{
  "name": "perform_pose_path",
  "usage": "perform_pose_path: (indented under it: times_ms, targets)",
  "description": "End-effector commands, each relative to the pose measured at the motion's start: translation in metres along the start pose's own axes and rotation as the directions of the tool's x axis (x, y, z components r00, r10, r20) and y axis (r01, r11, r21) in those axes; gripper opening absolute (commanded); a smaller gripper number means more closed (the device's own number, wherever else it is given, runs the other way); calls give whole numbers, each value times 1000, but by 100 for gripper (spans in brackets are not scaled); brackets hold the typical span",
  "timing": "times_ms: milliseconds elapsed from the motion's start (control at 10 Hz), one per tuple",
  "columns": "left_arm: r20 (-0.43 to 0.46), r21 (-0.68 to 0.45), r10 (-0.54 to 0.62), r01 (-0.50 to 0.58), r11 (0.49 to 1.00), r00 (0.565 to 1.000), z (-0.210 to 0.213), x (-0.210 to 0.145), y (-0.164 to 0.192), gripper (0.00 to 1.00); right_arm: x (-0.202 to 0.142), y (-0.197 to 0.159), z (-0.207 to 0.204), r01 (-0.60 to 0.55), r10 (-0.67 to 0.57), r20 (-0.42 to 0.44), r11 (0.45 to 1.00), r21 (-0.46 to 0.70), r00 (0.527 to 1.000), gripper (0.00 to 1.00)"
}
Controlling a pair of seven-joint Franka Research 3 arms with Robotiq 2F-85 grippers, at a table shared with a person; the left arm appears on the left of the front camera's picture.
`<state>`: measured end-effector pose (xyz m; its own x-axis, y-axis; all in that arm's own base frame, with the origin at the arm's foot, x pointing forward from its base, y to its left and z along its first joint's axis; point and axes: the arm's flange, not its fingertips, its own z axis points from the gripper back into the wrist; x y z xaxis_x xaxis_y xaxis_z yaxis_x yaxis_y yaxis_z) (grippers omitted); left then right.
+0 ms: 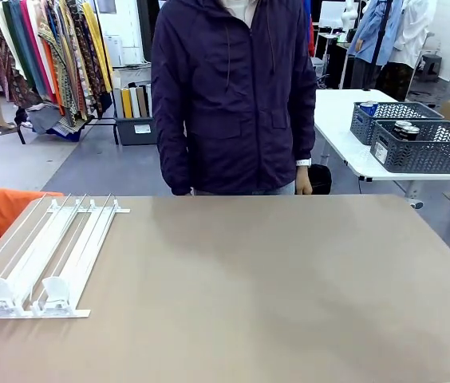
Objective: Retrieve and store the cans from the dispenser.
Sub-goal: Pick up one can from the Automatic Can Dispenser and place it in the middle of the table.
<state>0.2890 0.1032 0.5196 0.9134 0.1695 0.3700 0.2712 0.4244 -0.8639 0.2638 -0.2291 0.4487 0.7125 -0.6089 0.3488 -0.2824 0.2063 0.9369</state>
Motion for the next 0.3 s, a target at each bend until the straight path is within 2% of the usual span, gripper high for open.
perform_pose_path:
  times_ms: [0, 200]
  targets:
    - [9, -17, 0, 0, 1000, 1000, 0, 1, -1, 100, 4, 6, -3, 17, -17, 21, 1000, 19, 1000, 100]
    - [9, -17, 0, 0, 1000, 1000, 0, 1, -1, 100, 4, 6, -3, 17, -17, 21, 1000, 19, 1000, 100]
